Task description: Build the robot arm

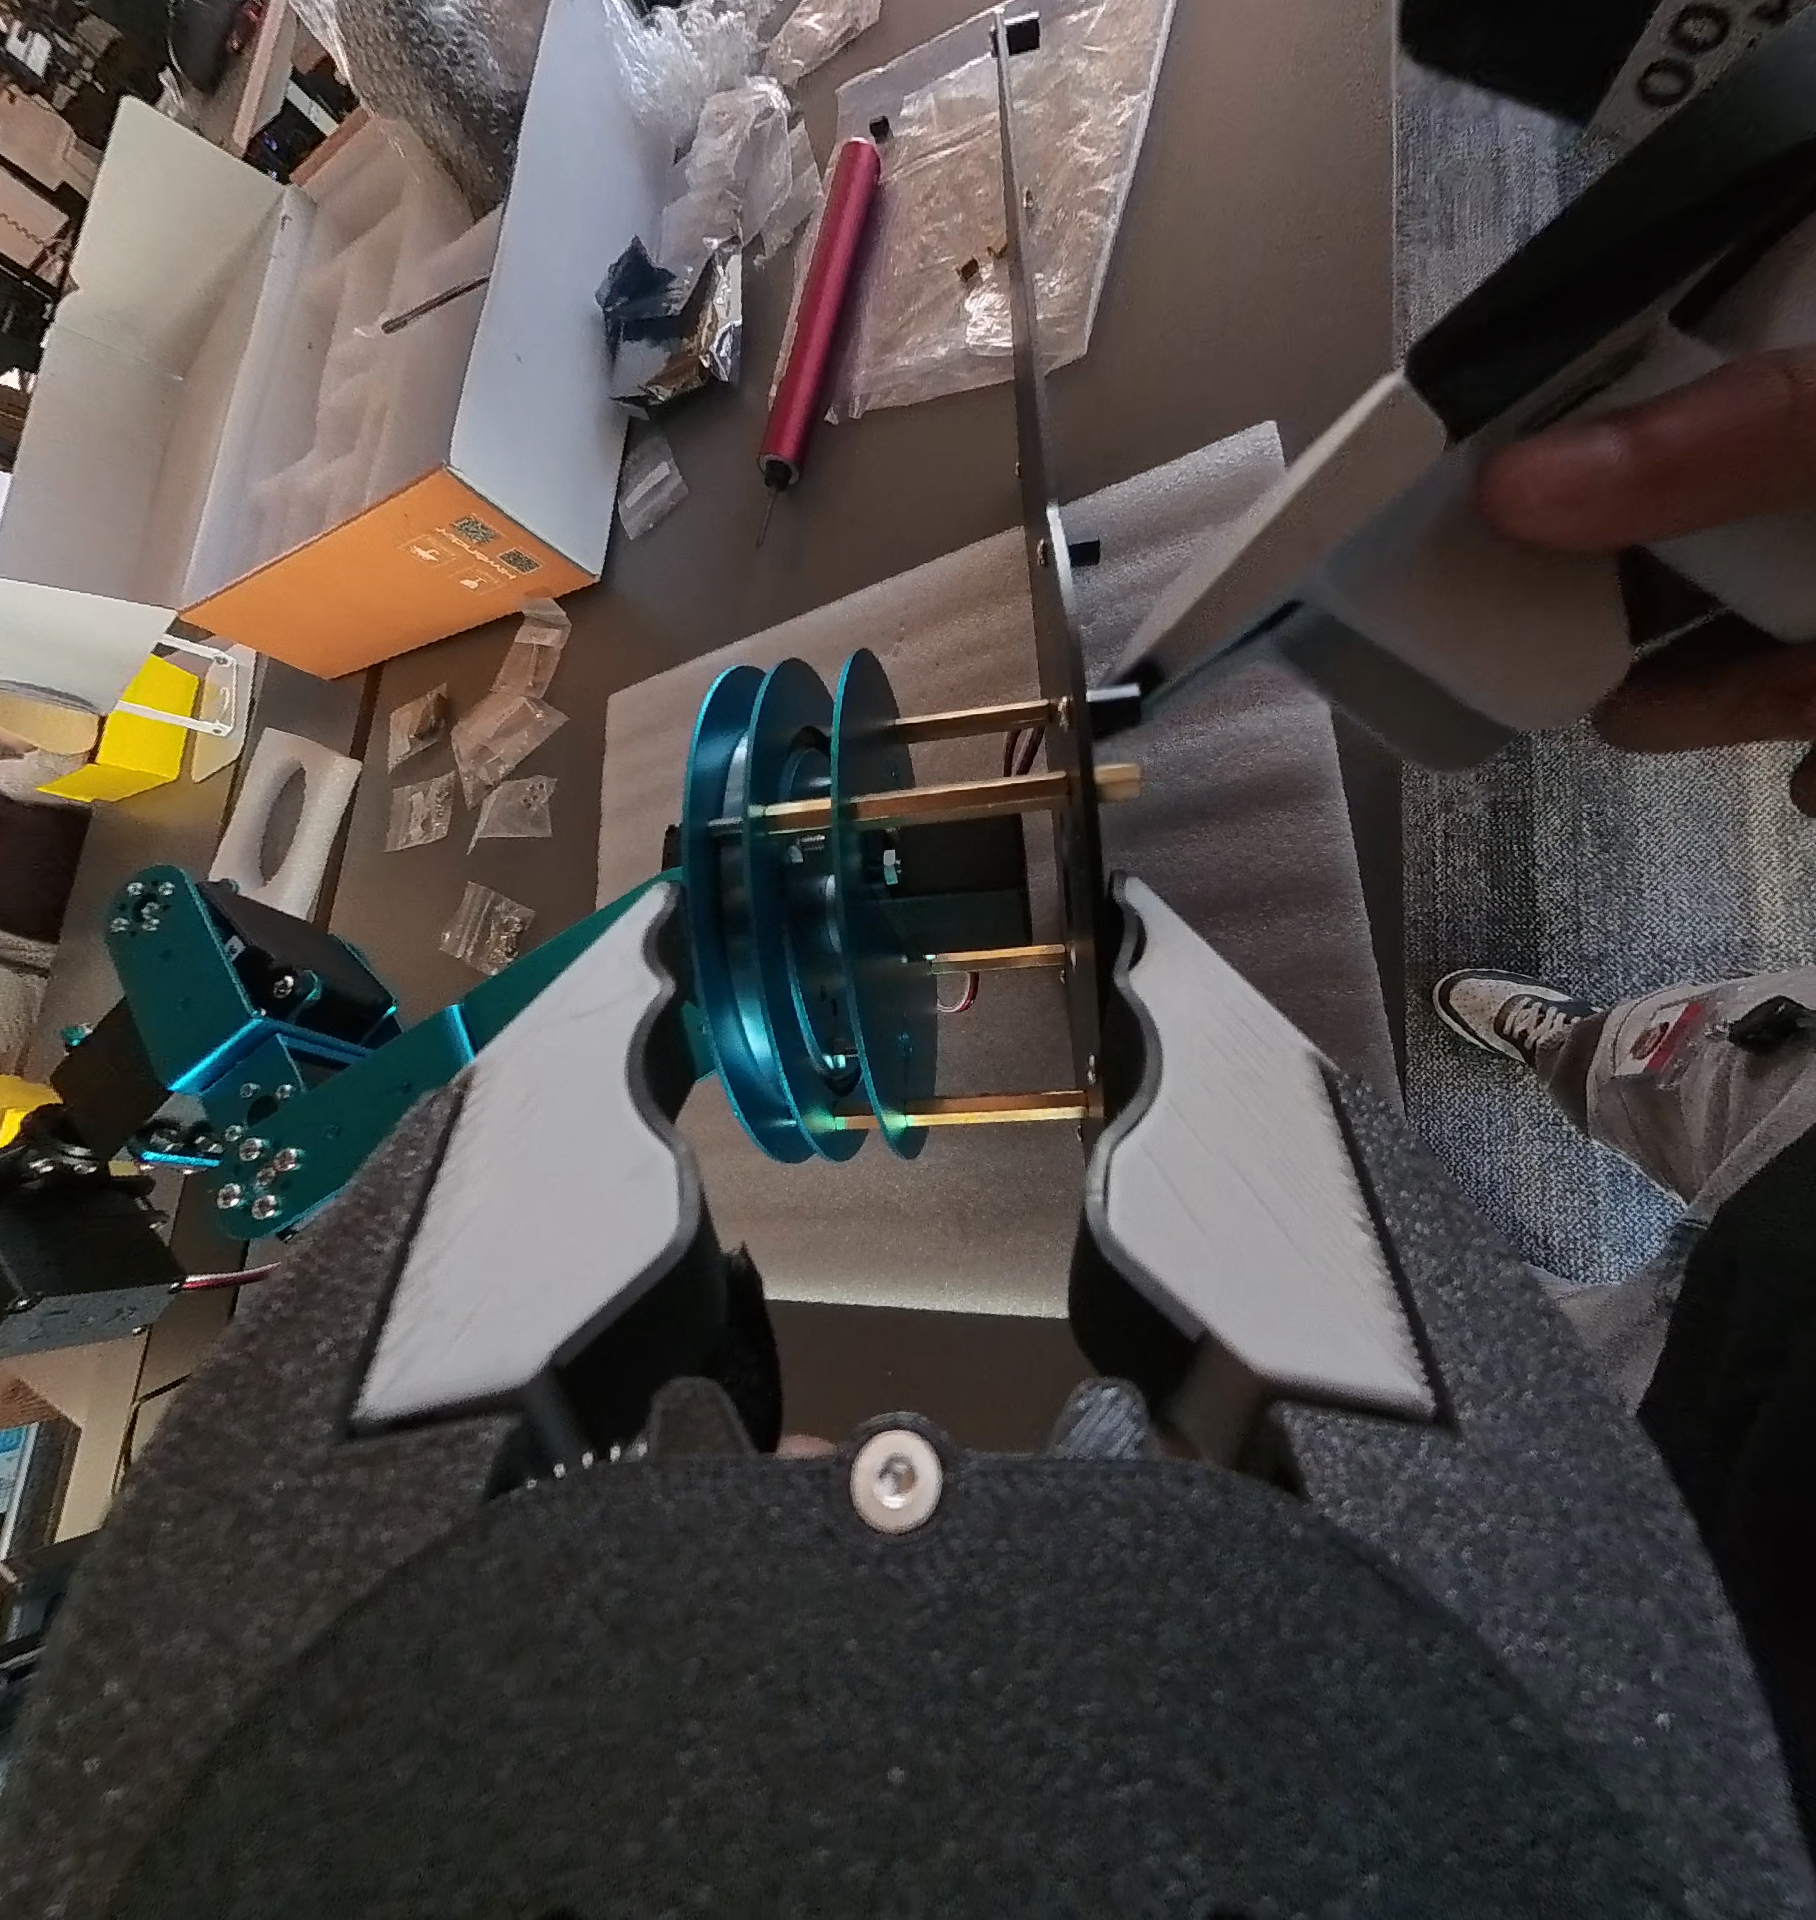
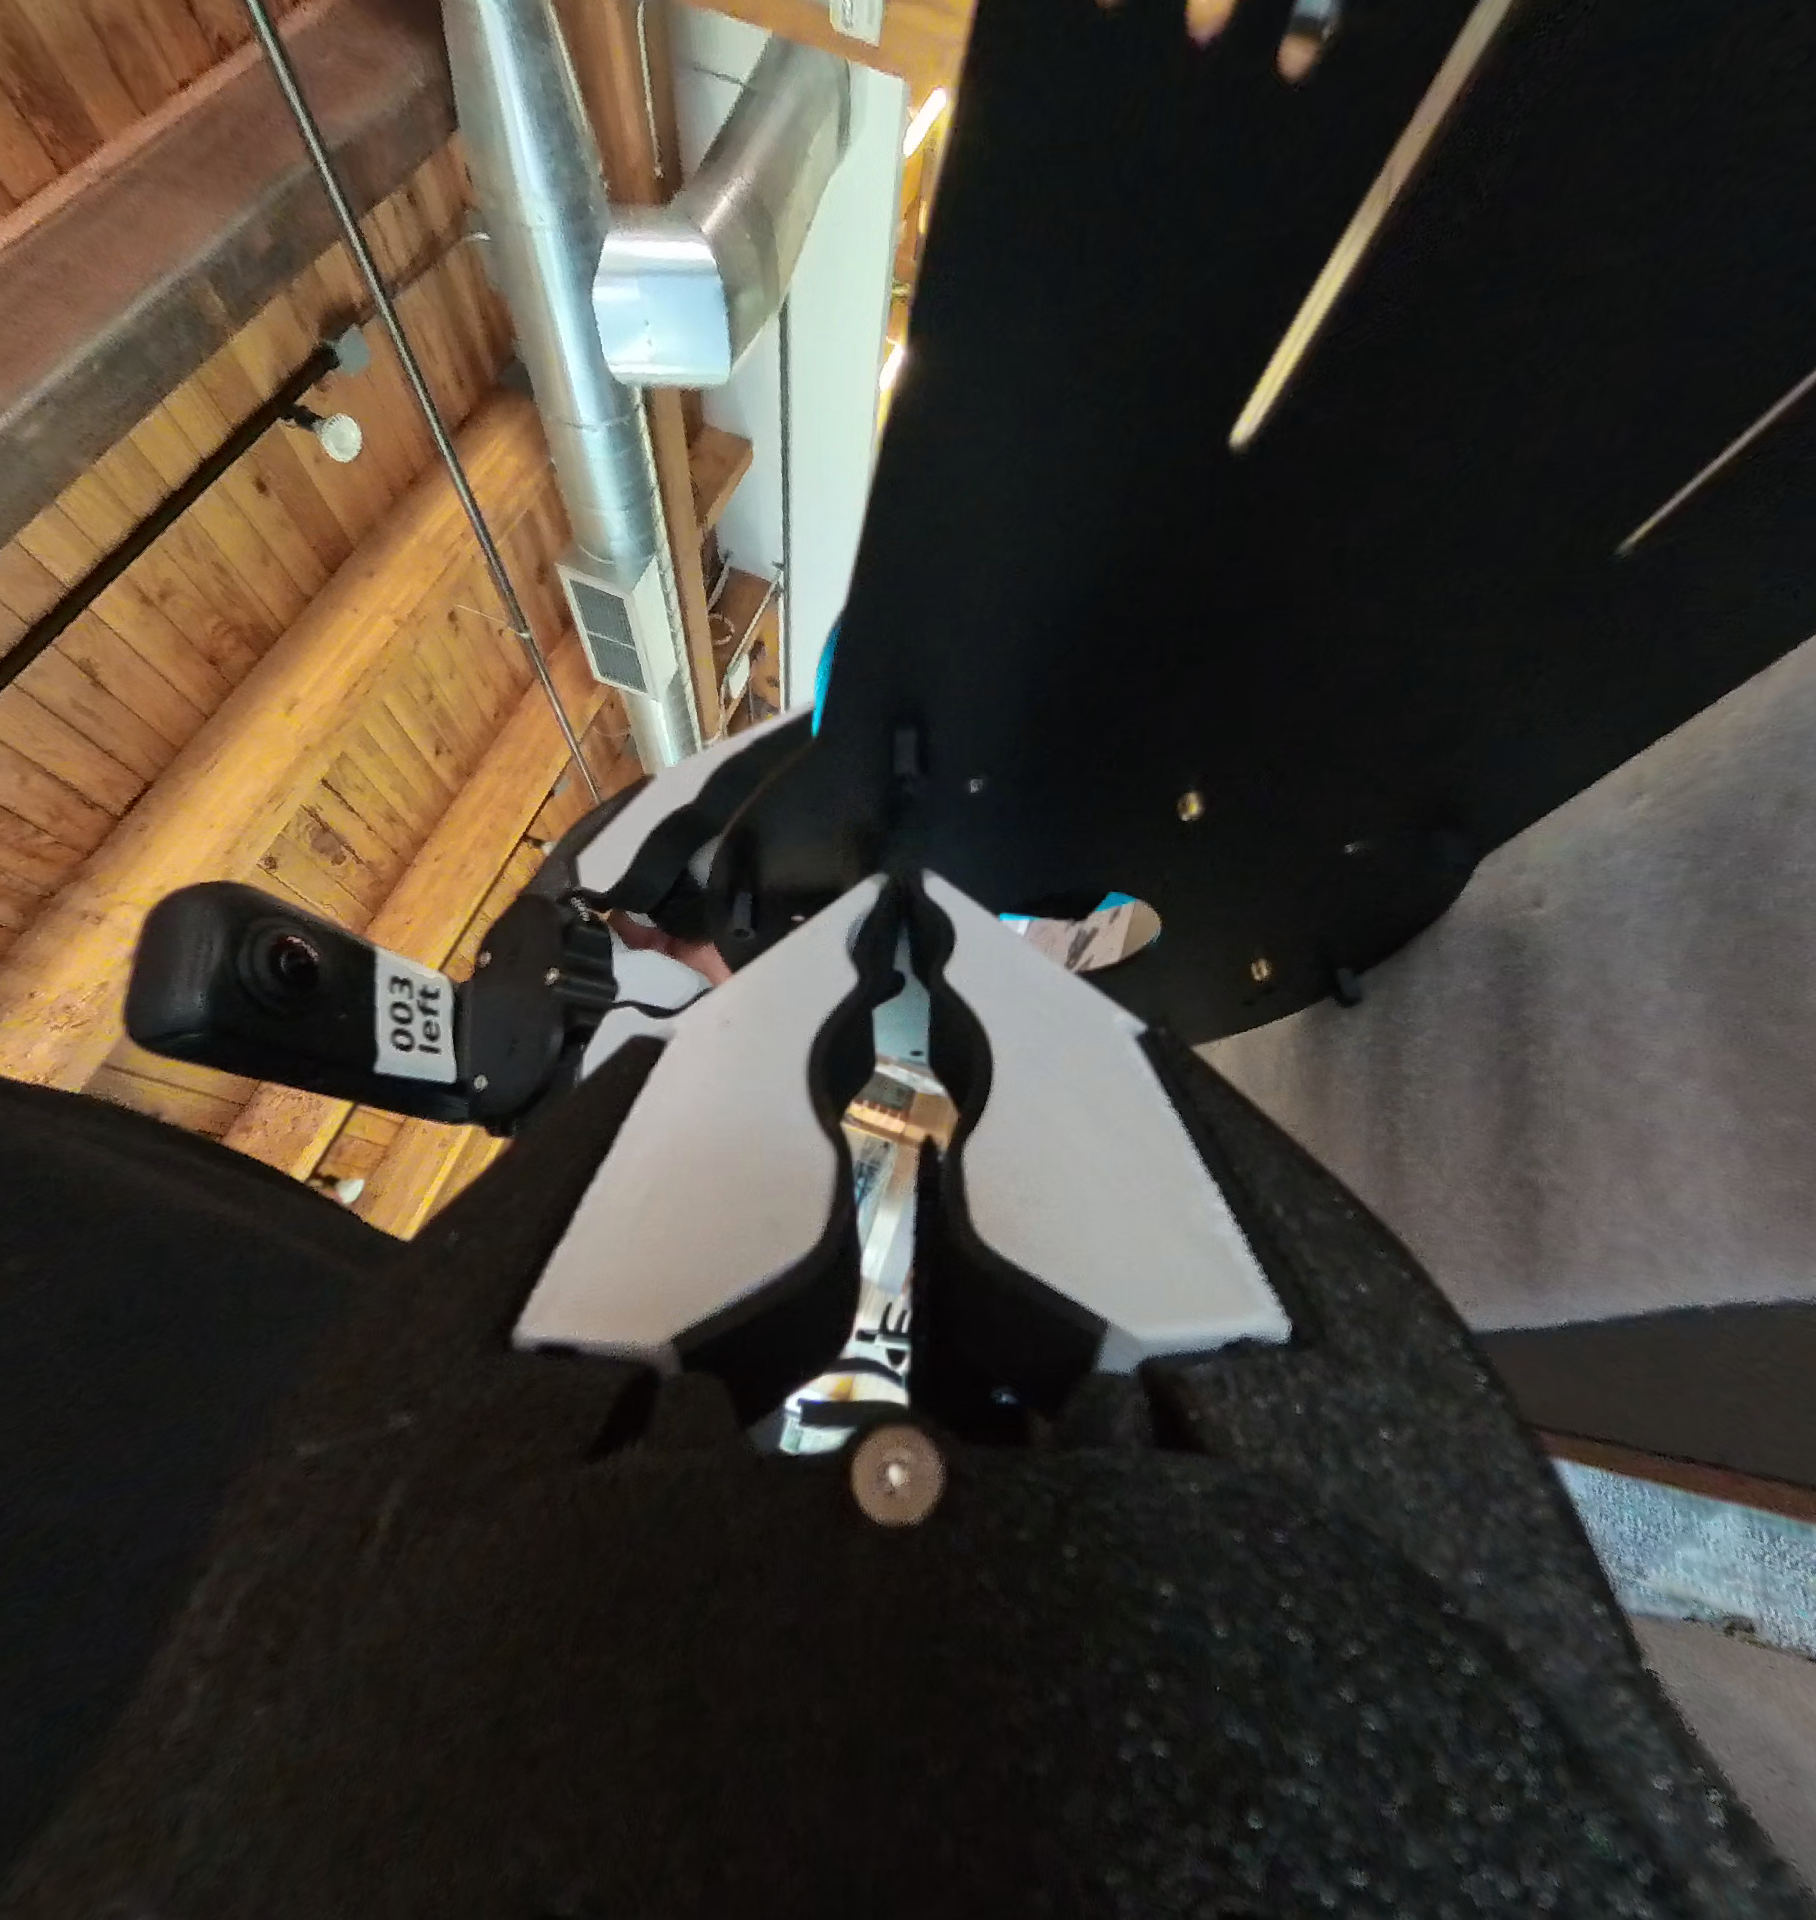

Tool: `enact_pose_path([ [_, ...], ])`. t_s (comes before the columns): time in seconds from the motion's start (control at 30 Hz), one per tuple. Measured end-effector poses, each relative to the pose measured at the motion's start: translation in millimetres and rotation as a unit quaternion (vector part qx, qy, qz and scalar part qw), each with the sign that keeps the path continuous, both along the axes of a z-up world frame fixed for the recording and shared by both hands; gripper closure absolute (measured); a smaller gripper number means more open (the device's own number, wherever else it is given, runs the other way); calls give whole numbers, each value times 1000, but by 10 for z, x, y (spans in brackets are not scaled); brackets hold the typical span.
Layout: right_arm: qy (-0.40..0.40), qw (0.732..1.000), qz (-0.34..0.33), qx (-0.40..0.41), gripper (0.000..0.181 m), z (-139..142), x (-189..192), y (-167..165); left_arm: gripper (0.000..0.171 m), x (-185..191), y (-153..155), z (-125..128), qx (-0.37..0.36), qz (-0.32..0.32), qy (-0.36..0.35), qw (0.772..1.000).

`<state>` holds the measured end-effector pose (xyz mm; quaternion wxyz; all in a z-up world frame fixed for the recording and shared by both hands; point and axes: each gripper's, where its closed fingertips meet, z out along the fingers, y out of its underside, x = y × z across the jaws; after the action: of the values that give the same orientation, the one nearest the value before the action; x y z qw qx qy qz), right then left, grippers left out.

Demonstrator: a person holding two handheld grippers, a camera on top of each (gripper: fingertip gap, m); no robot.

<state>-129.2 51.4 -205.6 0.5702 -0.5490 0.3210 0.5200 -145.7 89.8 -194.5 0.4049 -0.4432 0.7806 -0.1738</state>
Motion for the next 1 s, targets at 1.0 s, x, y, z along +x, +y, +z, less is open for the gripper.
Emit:
enact_pose_path([
  [1.0,-87,995,3,-48,141,-106,57,51,93,2,-9,6,4,0,-2,1000],
])
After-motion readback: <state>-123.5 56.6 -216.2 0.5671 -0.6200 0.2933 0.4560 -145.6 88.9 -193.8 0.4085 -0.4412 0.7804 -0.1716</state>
